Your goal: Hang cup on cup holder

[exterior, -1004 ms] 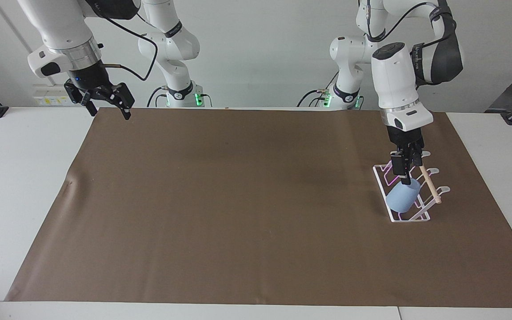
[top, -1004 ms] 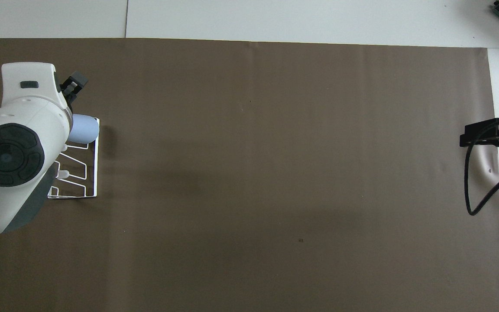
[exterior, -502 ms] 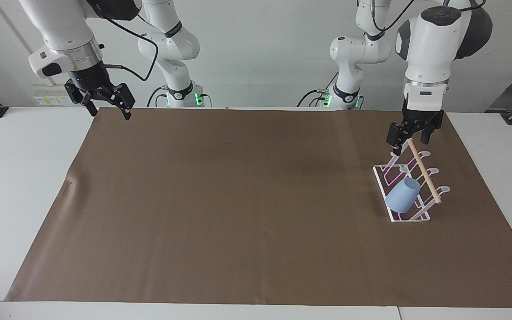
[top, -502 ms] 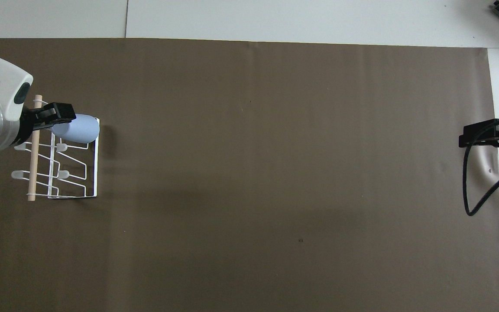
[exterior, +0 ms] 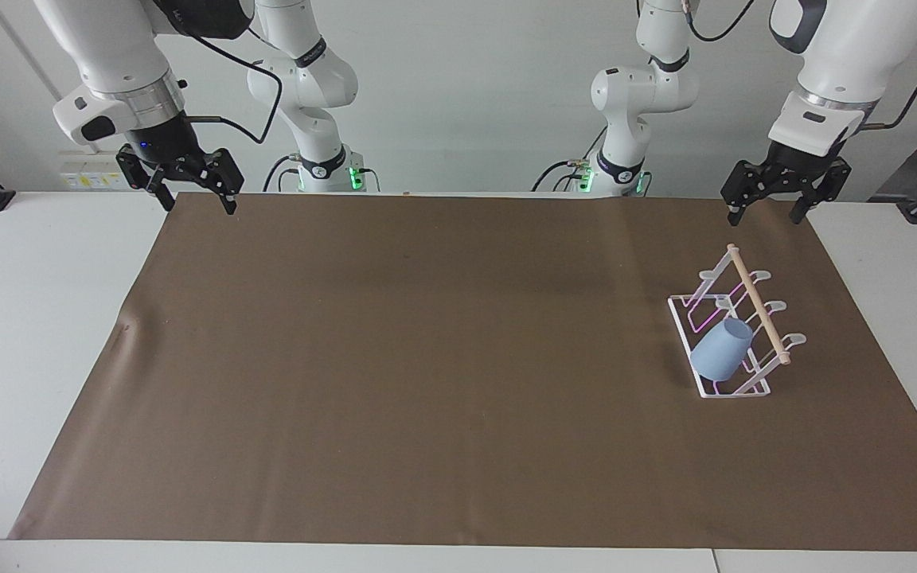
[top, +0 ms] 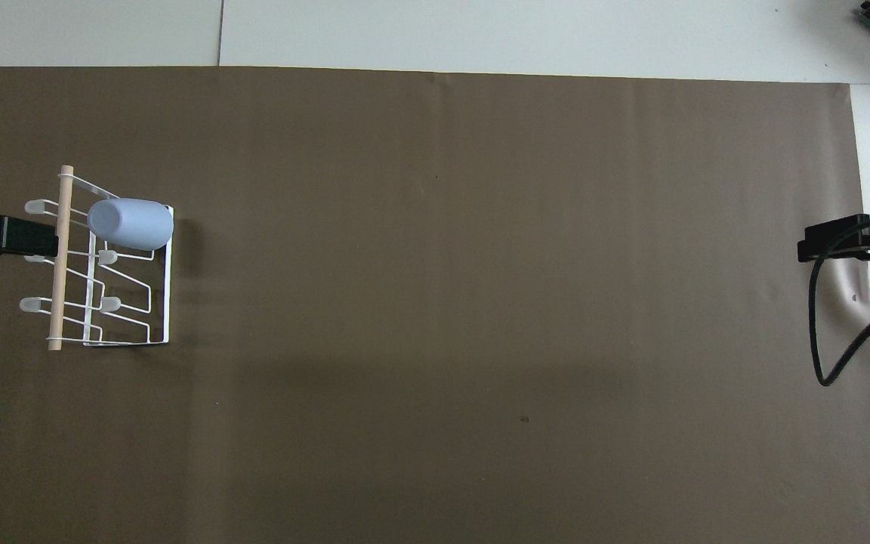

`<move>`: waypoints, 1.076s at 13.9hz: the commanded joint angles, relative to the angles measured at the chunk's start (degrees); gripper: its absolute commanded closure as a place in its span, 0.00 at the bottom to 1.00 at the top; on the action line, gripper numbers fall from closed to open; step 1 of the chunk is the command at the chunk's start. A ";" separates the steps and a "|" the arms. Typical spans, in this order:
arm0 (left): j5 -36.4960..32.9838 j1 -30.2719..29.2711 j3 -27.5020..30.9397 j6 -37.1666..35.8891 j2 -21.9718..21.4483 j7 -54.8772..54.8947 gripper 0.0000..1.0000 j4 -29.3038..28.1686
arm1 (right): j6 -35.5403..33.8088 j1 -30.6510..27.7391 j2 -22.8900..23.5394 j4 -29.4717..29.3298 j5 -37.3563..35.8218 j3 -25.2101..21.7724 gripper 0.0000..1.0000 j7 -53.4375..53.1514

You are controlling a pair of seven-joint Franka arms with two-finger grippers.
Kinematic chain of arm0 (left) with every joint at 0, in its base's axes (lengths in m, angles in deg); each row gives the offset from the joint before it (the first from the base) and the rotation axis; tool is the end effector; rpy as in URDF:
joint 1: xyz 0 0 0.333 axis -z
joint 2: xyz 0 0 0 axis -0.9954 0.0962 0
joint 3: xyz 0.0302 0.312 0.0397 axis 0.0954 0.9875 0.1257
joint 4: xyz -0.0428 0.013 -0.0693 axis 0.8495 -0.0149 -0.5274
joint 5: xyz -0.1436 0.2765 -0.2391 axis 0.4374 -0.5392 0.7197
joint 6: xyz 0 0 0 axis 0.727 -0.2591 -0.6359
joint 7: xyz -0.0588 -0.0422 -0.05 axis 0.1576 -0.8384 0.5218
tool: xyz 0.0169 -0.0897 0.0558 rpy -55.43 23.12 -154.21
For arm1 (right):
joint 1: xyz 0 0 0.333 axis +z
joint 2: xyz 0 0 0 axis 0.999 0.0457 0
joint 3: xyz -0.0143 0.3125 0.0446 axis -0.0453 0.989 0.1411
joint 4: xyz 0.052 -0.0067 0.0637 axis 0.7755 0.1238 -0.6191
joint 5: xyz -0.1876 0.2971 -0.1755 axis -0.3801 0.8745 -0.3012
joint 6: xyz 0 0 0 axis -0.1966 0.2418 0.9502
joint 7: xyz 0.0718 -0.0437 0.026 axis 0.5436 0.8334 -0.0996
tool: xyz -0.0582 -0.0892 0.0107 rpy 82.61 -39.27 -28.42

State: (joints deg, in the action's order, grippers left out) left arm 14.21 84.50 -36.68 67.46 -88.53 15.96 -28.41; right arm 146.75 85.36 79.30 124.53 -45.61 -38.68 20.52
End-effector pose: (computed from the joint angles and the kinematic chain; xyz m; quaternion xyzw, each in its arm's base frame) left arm 0.5280 -0.0399 0.6449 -0.9973 0.0541 -0.0414 0.0264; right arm 0.5406 -0.0206 0.6363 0.9994 -0.0325 0.0107 0.0079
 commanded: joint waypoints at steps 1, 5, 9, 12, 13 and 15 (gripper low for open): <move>1.55 -0.46 -0.45 -6.81 2.84 2.92 0.00 5.68 | 0.87 -0.53 -1.80 2.24 -0.32 0.41 0.00 1.19; 4.10 -0.11 1.22 -12.44 4.86 6.69 0.00 12.01 | 0.79 -0.53 -1.98 2.50 -0.32 0.32 0.00 1.10; 4.37 2.35 4.03 -12.89 5.04 6.87 0.00 12.29 | 0.79 -0.62 -1.98 2.50 -0.32 0.32 0.00 1.01; 3.92 2.36 3.77 -13.51 4.52 6.87 0.00 12.29 | 0.70 -0.62 -1.98 2.50 -0.32 0.32 0.00 1.01; 3.84 2.36 3.68 -13.42 4.43 6.87 0.00 12.20 | 0.70 -0.62 -1.98 2.50 -0.32 0.32 0.00 1.01; 3.84 1.66 3.24 -13.07 4.17 6.87 0.00 11.94 | 0.61 -0.71 -1.98 2.50 -0.32 0.32 0.00 1.01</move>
State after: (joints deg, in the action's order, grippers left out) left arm 17.78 85.81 -33.85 55.86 -84.52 22.13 -17.75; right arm 146.75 85.34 78.83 125.18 -45.61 -38.69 20.53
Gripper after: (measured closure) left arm 0.000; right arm 0.000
